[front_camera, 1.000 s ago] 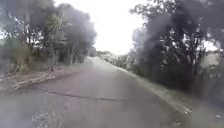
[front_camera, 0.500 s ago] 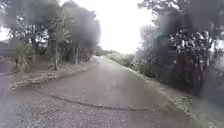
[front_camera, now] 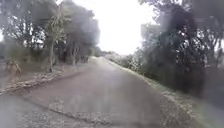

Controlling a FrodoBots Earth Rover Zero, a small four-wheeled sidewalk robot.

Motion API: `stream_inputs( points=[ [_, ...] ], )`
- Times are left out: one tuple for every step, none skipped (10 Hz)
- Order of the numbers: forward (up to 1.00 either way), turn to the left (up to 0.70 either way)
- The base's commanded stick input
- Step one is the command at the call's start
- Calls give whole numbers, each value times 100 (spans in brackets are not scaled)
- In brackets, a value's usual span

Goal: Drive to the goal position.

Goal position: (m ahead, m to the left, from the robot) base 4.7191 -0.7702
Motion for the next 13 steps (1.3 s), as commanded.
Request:
stream_inputs(
  points=[
    [70,0],
    [70,0],
    [70,0],
    [70,0],
    [70,0],
    [70,0],
    [70,0],
    [70,0],
    [70,0],
    [70,0],
    [70,0],
    [70,0],
    [70,0]
  ],
)
